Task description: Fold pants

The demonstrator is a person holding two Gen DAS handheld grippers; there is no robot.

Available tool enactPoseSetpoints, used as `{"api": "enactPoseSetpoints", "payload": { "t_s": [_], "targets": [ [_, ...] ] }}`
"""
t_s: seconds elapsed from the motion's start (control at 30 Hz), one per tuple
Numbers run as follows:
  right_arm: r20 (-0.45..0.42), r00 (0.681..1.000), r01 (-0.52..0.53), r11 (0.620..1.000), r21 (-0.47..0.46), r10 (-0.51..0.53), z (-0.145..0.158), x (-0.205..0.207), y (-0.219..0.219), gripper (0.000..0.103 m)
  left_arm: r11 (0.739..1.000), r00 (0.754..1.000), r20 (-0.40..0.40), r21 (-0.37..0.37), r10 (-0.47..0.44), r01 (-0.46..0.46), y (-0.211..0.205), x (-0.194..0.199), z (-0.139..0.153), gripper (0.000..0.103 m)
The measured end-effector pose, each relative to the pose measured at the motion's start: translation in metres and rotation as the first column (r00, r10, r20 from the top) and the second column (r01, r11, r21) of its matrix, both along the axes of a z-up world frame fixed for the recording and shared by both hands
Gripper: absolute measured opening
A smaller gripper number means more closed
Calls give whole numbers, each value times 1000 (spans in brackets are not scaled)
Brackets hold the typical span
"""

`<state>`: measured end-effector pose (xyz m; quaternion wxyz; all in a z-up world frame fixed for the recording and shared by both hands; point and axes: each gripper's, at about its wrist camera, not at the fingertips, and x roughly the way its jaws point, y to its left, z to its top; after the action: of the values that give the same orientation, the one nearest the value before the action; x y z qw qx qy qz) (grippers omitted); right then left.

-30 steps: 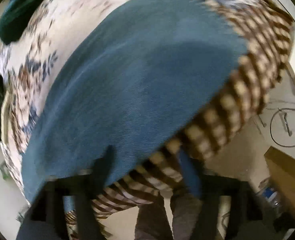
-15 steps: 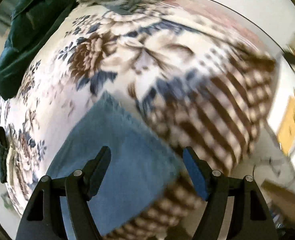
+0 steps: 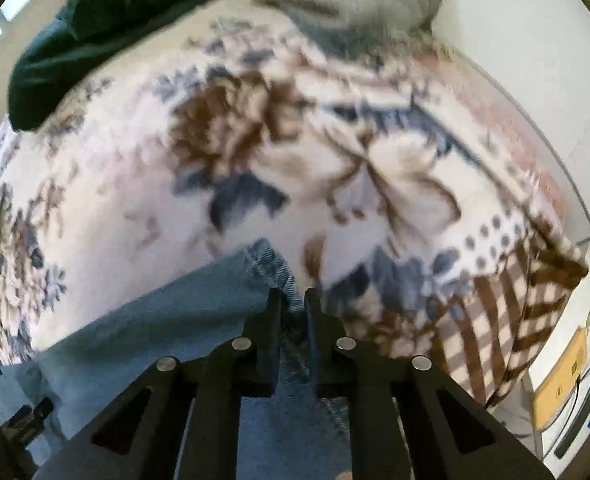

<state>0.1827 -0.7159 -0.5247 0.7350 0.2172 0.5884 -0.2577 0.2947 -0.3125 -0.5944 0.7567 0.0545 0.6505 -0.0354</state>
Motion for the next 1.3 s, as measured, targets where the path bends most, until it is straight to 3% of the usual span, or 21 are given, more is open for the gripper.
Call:
{"api": "enactPoseSetpoints", "payload": {
  "t_s": [0.1, 0.13, 0.17, 0.23, 0.33, 0.4, 0.43, 0.47, 0.57, 0.67, 0.73, 0.9, 0.97, 1.0, 1.07, 1.1, 1.2, 1.3],
  "targets": [
    [-99, 992, -70, 997, 39, 73, -7, 9, 8, 15, 998, 999, 5, -53, 37, -37, 8, 4, -7, 103],
    [-97, 992, -77, 996, 48, 82, -1, 10, 10, 20, 997, 999, 25, -61, 45, -43, 10, 2, -7, 103],
    [-82, 992, -88, 994, 62, 92, 8, 13, 14, 40, 997, 998, 25, -67, 51, -50, 11, 3, -9, 103],
    [-49, 991, -118, 990, 80, 122, 29, 22, 27, 63, 996, 999, 3, -80, 45, -45, 13, 3, -6, 103],
    [4, 977, -213, 967, 140, 215, 60, 46, 65, 63, 993, 998, -11, -100, 68, -69, 37, 14, 22, 103],
    [32, 944, -328, 918, 224, 329, 72, 79, 117, 63, 985, 992, 34, -123, 125, -120, 72, 12, 54, 103],
    [48, 926, -374, 890, 261, 375, 74, 91, 142, 63, 984, 988, 62, -110, 144, -137, 88, 13, 67, 103],
    [61, 908, -413, 861, 296, 414, 73, 103, 169, 63, 986, 981, 100, -42, 166, -162, 112, 13, 82, 103],
    [102, 844, -508, 722, 469, 527, 52, 161, 274, 63, 964, 964, 123, 92, 237, -249, 170, 22, 96, 103],
    [120, 780, -576, 629, 522, 615, 20, 209, 372, 63, 928, 943, 102, 169, 318, -332, 231, 29, 82, 103],
    [93, 757, -588, 613, 528, 647, -5, 229, 421, 63, 915, 938, 77, 205, 339, -348, 254, 35, 67, 103],
    [-43, 756, -492, 610, 621, 653, -76, 271, 497, 63, 912, 938, 20, 225, 347, -343, 293, 50, 38, 103],
    [-95, 743, -456, 605, 653, 663, -90, 266, 515, 61, 916, 936, 3, 202, 352, -345, 297, 54, 32, 103],
    [-103, 731, -450, 591, 669, 674, -97, 266, 522, 54, 918, 936, -1, 197, 351, -344, 293, 56, 31, 103],
    [-103, 717, -473, 590, 655, 689, -99, 265, 530, 6, 921, 937, -6, 185, 349, -342, 292, 53, 31, 103],
    [-84, 728, -463, 578, 671, 681, -98, 264, 531, 6, 922, 936, -12, 181, 351, -343, 293, 53, 30, 103],
    [-52, 725, -516, 592, 619, 687, -78, 263, 535, 2, 926, 936, -27, 161, 351, -342, 294, 53, 31, 103],
    [-24, 748, -525, 613, 591, 663, -67, 262, 527, 2, 932, 940, -32, 147, 340, -332, 297, 55, 31, 103]
  ]
}}
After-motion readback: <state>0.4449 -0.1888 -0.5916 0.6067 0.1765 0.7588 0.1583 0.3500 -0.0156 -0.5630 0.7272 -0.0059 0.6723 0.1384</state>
